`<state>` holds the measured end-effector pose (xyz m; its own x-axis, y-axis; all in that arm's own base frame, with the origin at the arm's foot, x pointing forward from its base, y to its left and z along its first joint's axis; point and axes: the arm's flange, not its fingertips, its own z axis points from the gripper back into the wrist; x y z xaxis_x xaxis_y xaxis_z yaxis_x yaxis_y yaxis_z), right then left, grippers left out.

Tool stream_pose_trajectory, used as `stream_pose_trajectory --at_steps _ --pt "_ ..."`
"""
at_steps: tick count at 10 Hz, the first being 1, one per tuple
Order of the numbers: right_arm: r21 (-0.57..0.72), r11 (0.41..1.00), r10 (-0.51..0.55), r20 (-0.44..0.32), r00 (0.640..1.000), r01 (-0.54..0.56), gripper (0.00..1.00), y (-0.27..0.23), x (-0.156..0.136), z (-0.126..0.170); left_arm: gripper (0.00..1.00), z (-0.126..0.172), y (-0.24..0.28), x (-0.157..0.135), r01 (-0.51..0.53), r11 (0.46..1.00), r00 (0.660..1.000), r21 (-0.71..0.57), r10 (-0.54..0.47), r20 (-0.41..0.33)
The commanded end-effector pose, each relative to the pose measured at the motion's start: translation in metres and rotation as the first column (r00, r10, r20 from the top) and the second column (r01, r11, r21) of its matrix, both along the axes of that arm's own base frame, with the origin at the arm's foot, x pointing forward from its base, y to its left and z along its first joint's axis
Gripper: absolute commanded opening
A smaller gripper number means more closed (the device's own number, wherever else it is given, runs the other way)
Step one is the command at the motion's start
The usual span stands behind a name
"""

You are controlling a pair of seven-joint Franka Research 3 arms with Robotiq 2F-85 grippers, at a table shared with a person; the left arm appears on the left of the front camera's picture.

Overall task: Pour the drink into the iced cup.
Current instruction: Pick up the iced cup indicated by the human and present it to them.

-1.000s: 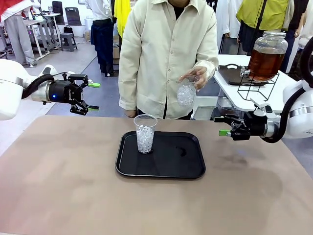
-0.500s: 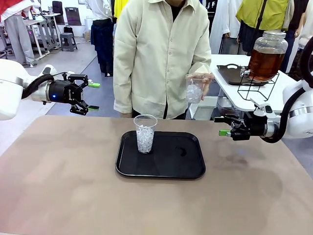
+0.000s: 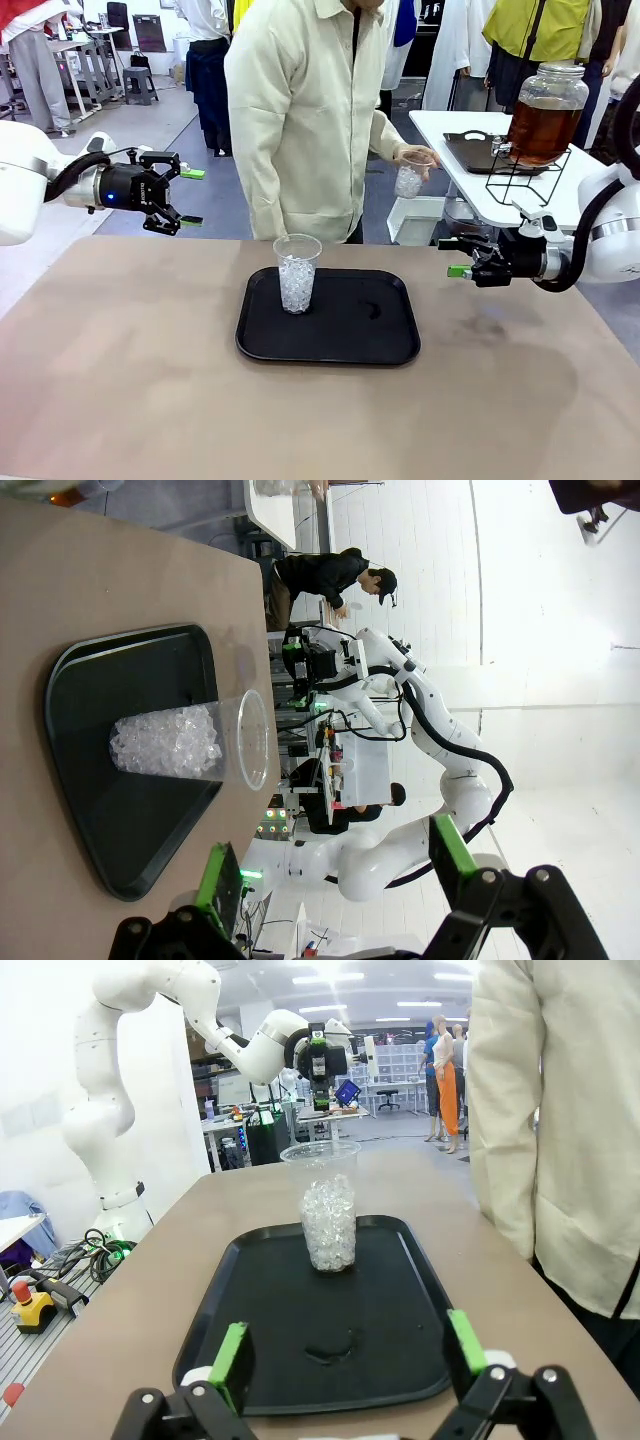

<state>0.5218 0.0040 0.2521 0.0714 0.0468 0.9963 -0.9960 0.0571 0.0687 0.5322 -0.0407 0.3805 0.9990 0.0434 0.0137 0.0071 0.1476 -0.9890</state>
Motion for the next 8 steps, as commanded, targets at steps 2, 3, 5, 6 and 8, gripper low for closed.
stream_pose_trajectory --at_steps 2,3,5,6,8 --pt "0.000 1.000 0.001 0.004 1.000 -0.001 1.00 0.0004 0.0007 0.0020 1.00 0.0025 -0.0002 -0.0002 -0.012 1.000 1.000 -0.007 0.012 -0.008" --pt "0.000 1.000 0.001 0.004 1.000 -0.001 1.00 0.0004 0.0007 0.0020 1.00 0.0025 -0.0002 -0.0002 -0.012 1.000 1.000 -0.007 0.012 -0.008" --pt "0.000 1.000 0.001 0.004 1.000 -0.001 1.00 0.0004 0.0007 0.0020 1.00 0.0025 -0.0002 -0.0002 -0.012 1.000 1.000 -0.007 0.012 -0.008" --pt "0.000 1.000 0.001 0.004 1.000 -0.001 1.00 0.0004 0.0007 0.0020 1.00 0.0025 -0.0002 -0.0002 -0.012 1.000 1.000 -0.007 0.012 -0.008" --pt "0.000 1.000 0.001 0.004 1.000 -0.001 1.00 0.0004 0.0007 0.0020 1.00 0.0025 -0.0002 -0.0002 -0.012 1.000 1.000 -0.007 0.012 -0.008"
